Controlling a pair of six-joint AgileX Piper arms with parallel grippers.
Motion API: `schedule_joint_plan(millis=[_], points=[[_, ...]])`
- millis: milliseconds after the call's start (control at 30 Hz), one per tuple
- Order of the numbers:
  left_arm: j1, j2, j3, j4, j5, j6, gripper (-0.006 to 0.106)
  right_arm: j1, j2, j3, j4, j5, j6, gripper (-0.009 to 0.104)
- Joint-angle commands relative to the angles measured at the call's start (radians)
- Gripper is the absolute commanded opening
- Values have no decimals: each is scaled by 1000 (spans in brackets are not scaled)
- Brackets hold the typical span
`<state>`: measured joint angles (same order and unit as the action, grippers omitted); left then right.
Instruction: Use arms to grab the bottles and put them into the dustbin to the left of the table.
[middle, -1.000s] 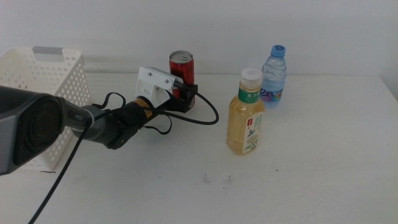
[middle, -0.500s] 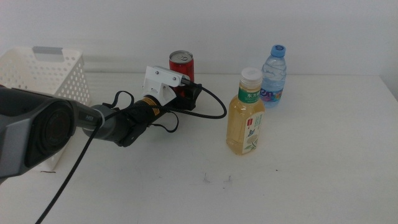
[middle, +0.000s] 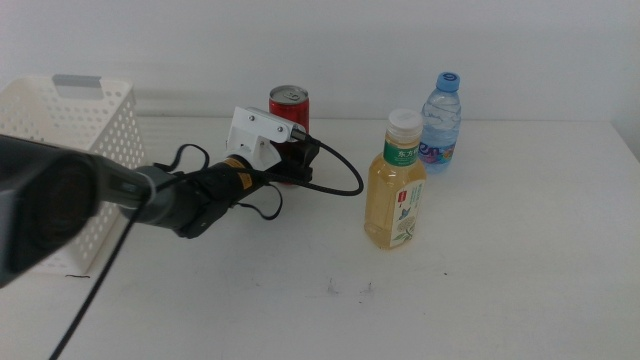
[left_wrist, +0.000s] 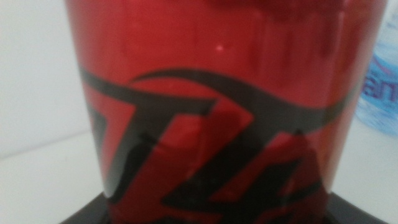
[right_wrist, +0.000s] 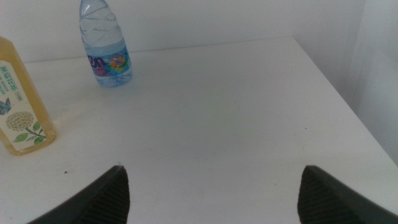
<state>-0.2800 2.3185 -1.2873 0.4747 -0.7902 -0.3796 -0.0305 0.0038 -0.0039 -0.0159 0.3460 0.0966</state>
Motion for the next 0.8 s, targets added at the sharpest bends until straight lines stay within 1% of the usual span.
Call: schedule_joint_plan(millis=[0, 167, 267, 400, 500, 600, 767], points=[[0, -100, 57, -1, -15, -13, -2, -8, -4, 4, -3, -9, -8, 88], [-8, -272, 203, -32, 53, -13, -2, -8, -4, 4, -3, -9, -8, 88], [-18, -379, 293, -77, 102, -13, -2, -8, -4, 4, -3, -9, -8, 88], [-34, -513, 390, -116, 187, -18, -2, -8, -4, 4, -3, -9, -8, 88], [-54, -623, 439, -168, 314, -21, -2, -8, -4, 4, -3, -9, -8, 88], [-79, -734, 444, -205, 514, -40, -2, -8, -4, 4, -3, -9, -8, 88], [-99, -886, 441, -272, 770, -47, -2, -8, -4, 4, -3, -9, -8, 88]])
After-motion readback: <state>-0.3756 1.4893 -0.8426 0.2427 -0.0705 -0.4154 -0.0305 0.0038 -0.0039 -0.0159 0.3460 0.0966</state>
